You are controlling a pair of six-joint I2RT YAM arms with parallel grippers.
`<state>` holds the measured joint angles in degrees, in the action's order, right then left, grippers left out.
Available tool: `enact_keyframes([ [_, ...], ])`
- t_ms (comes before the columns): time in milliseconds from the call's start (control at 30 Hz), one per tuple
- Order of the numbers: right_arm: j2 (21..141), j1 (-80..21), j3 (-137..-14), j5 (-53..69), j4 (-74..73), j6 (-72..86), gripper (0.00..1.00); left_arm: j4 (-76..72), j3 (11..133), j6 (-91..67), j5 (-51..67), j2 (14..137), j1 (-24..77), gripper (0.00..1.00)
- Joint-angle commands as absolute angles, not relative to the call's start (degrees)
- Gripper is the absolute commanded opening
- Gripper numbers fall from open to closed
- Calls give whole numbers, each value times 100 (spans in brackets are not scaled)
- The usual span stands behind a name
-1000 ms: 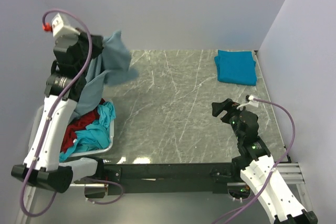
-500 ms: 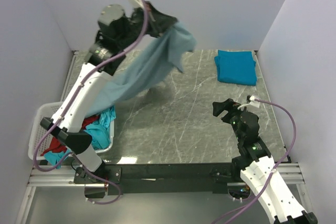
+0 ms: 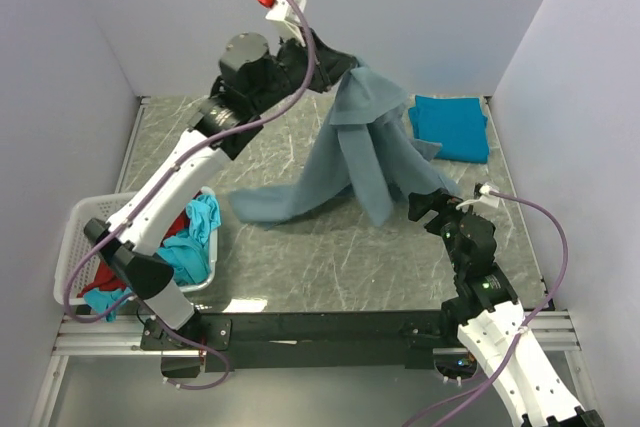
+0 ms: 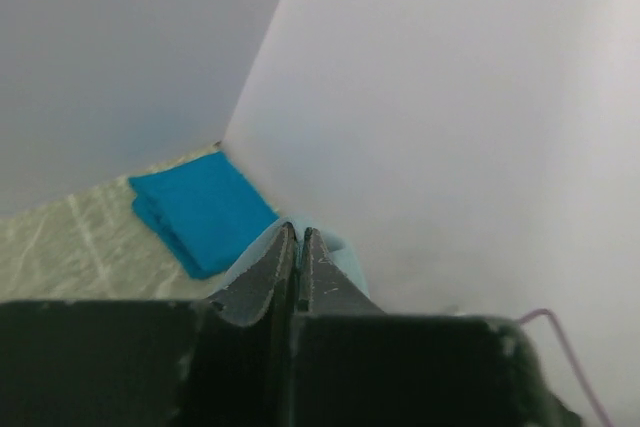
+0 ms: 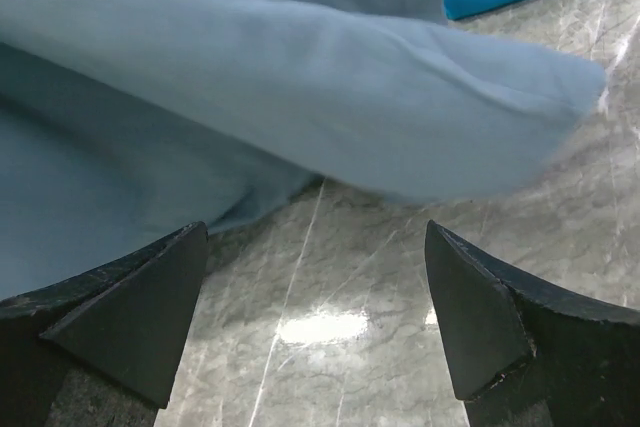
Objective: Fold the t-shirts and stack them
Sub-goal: Move the tshirt to the center of the board
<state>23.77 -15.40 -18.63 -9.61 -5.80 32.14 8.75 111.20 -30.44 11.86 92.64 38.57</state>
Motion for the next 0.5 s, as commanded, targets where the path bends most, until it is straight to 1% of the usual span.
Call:
enact_keyframes([
  [0,2373,-1573,-1872,-1116,-580,3261,95,674,10890,-2804,738,9630,3858,9],
  [33,2399,-1573,-1889,-1116,-580,3261,95,790,10881,-2795,782,9789,3858,31],
  [67,2417,-1565,-1898,-1125,-597,3243,95,895,10820,-2717,1000,9965,3858,50],
  [133,2478,-1565,-1890,-1125,-589,3252,95,1141,10758,-2716,1055,10527,3858,99],
  [200,2574,-1573,-1890,-1073,-554,3243,95,1431,10889,-2795,959,11149,3858,99],
  [233,2619,-1573,-1916,-1029,-545,3234,95,1850,10977,-2821,827,11353,3858,99],
  [267,2671,-1573,-1933,-1011,-554,3200,95,2063,11169,-2926,687,11521,3858,99],
  [333,2847,-1573,-2003,-836,-554,3164,96,2363,11180,-2936,291,11742,3850,99],
  [367,2917,-1573,-2021,-774,-510,3103,96,2312,10866,-2988,133,11681,3850,99],
  [433,3119,-1564,-2039,-538,-440,3033,96,2014,10260,-3006,-209,11173,3850,99],
  [467,3198,-1573,-2048,-449,-379,2954,96,1691,9596,-3110,-394,10945,3850,99],
])
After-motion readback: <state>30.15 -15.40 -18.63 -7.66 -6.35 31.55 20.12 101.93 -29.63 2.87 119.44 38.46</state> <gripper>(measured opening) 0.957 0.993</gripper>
